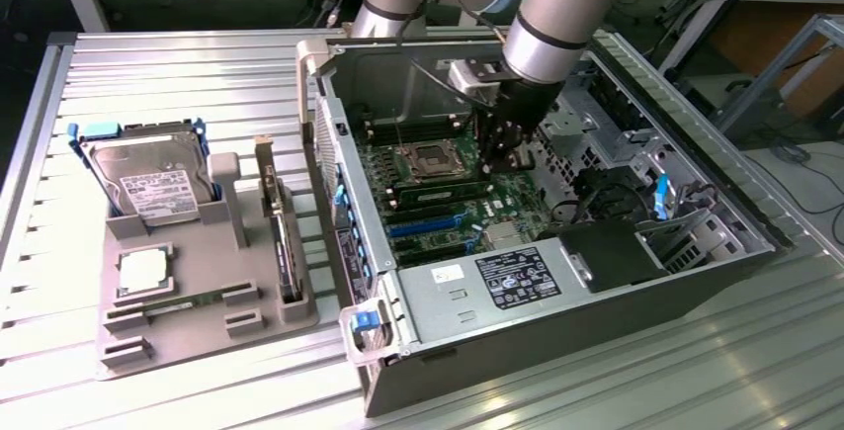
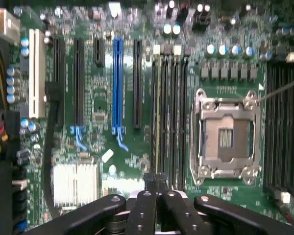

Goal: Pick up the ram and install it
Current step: 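Press down the ram until it locks into place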

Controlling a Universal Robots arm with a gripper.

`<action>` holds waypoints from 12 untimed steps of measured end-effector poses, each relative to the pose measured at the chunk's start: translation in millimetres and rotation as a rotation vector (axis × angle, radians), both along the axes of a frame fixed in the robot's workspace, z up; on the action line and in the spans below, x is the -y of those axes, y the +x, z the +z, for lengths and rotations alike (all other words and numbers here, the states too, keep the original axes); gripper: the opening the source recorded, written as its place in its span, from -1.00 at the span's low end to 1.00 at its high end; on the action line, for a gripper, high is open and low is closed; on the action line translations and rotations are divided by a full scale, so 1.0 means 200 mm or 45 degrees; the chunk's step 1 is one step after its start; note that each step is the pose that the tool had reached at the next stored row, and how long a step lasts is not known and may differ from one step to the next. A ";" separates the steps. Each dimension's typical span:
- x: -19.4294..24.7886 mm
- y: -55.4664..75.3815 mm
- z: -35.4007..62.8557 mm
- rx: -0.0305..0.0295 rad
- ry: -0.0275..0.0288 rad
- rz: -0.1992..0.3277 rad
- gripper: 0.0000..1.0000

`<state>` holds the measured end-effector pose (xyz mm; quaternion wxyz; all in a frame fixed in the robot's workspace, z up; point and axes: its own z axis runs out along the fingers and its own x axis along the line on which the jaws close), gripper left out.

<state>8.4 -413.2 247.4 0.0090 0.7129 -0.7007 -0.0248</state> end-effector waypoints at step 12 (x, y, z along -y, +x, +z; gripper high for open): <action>-0.002 -0.42 0.000 -0.0002 -0.0329 0.000 -0.79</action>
